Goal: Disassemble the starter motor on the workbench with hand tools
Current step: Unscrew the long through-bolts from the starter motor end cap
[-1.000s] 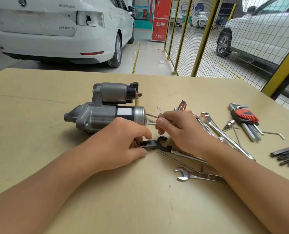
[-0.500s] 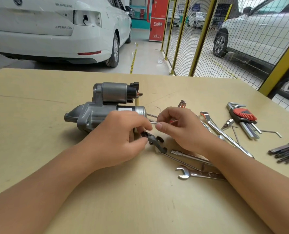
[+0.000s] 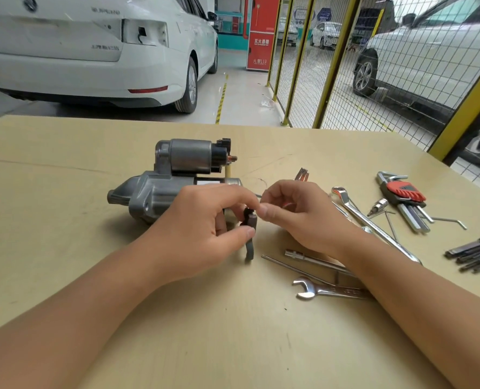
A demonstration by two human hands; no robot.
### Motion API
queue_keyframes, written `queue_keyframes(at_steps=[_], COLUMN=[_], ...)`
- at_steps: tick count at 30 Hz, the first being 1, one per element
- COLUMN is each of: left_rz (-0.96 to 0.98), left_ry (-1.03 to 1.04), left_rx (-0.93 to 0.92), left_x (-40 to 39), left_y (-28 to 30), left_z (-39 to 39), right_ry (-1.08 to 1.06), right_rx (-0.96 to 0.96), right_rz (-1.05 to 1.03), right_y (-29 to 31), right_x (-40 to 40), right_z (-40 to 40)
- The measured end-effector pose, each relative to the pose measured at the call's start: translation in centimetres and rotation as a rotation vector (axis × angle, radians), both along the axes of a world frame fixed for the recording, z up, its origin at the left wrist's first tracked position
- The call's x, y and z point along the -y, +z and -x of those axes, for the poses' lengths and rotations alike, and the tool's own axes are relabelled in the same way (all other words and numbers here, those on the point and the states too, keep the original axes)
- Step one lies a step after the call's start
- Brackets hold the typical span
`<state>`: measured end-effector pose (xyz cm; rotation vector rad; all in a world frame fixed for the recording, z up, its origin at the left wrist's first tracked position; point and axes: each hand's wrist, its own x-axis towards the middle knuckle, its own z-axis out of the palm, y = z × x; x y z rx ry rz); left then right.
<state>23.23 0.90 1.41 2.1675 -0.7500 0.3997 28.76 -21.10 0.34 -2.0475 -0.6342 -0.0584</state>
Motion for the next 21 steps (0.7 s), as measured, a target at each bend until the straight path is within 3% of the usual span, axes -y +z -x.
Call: queue_keyframes(at_steps=[4,9,15,21], left_rz=[0.005,-0.015,-0.222,-0.380], left_ry=[0.033,0.047,0.021,0.028], left_rx=[-0.035,-0.029,-0.170,-0.207], left_x=[-0.1,-0.5,-0.8,-1.2], left_y=[-0.3,0.1,-0.3,-0.3], left_z=[-0.1,-0.3,-0.3,-0.4], right_ry=[-0.030,-0.006,0.005,-0.035], right_rx=[-0.022,-0.039,-0.095,-0.013], right_rz=[0.117,-0.019,0.125,0.043], right_y=[-0.1,0.0,0.2,0.1], right_x=[0.0,0.1,0.0,0.0], right_z=[-0.2,-0.1,0.1,0.1])
